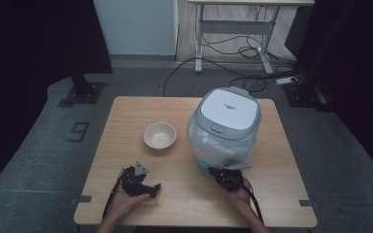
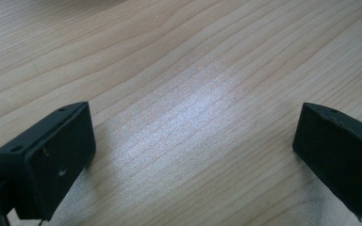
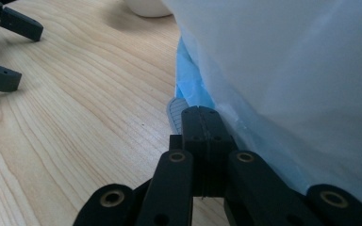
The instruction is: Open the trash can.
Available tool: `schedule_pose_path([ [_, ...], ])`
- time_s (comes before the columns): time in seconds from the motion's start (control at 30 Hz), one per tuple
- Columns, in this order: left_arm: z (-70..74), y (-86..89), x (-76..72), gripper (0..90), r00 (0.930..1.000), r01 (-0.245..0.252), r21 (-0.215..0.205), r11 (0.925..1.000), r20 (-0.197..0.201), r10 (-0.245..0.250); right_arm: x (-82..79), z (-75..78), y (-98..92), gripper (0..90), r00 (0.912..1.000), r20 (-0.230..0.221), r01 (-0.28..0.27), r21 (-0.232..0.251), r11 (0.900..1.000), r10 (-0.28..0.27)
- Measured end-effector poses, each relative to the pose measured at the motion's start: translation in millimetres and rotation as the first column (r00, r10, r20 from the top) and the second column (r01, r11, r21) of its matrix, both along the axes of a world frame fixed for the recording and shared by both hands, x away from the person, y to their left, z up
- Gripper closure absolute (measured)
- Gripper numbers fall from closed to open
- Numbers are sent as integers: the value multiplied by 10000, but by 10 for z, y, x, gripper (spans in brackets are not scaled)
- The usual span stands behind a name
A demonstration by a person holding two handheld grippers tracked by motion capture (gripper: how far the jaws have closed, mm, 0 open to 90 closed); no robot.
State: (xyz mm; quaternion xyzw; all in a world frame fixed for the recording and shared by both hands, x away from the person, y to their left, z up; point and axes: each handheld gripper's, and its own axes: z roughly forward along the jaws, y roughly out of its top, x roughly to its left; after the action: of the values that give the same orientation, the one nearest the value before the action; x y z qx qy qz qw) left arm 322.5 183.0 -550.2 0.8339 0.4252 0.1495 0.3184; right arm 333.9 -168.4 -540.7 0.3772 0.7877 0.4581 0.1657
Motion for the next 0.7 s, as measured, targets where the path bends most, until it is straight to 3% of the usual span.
schedule_pose_path([
  [0.17, 0, 0, 0, 0, 10000, 0, -1, 10000, 3, 0, -16, 7, 39, 896, 9998, 182, 0, -458, 9989, 9],
  [0.53, 0, -4, -3, 0, 10000, -46, 3, 10000, 3, 46, -21, -48, 112, 896, 10000, 48, 64, -1191, 9929, -58],
  [0.7, 0, -5, -3, 0, 10000, -48, 0, 10000, 1, 48, -13, -47, 104, 896, 10000, -21, 83, -1156, 9933, -86],
])
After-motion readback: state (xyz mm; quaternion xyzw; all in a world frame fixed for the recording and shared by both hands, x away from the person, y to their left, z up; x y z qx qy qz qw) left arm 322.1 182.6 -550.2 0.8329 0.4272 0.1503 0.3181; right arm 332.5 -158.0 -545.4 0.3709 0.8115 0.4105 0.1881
